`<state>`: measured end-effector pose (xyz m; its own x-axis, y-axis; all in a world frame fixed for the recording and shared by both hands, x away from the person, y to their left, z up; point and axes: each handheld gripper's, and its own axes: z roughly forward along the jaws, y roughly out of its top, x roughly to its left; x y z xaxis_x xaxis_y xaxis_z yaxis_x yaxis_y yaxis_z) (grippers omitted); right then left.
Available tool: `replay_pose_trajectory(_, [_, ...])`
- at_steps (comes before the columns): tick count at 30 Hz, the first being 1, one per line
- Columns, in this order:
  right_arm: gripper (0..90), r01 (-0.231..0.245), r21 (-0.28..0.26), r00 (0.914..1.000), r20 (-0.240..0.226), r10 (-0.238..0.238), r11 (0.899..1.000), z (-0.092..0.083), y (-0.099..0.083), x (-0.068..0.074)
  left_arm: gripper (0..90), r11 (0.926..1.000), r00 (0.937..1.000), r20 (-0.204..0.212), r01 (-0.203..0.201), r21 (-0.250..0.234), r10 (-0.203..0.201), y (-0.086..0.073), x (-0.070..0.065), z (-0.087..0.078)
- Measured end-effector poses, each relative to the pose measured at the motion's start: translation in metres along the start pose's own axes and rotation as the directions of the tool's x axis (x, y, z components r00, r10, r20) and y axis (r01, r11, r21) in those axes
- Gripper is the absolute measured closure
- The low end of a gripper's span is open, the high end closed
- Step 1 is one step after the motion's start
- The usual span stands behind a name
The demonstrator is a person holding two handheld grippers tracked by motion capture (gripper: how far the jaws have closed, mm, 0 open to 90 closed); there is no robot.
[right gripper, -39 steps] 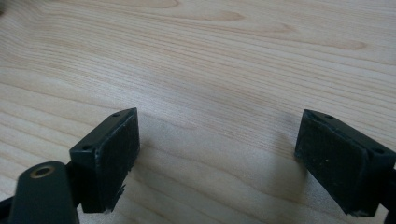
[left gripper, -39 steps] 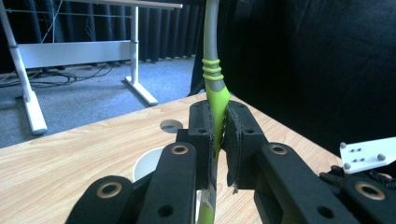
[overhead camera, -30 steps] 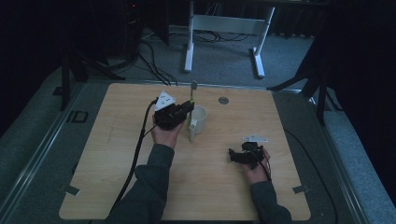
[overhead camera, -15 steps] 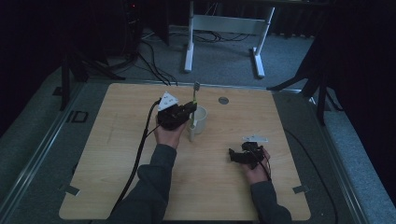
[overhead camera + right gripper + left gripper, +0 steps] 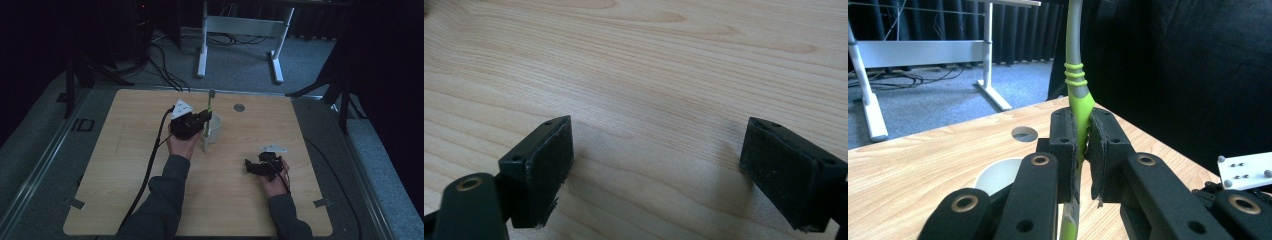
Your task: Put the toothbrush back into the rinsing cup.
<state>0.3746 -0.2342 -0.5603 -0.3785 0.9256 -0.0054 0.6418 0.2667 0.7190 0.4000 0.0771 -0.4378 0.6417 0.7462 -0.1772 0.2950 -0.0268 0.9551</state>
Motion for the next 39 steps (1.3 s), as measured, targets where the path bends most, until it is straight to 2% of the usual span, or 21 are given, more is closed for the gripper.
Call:
replay_pose_trajectory(18, [13.5, 0.001, 0.000, 1.0000, 0.000, -0.001, 1.000, 0.0000, 0.0000, 0.0000, 81.5, 1.0000, 1.0000, -0.004, 0.004, -0.001, -0.004, -0.0024, 0.0043, 0.0030])
replay_pose_trajectory(39, [13.5, 0.000, 0.000, 1.0000, -0.001, 0.000, 1.000, 0.0000, 0.0000, 0.0000, 81.5, 0.9995, 0.9999, 0.007, 0.012, 0.028, -0.012, -0.0098, 0.0061, 0.0056])
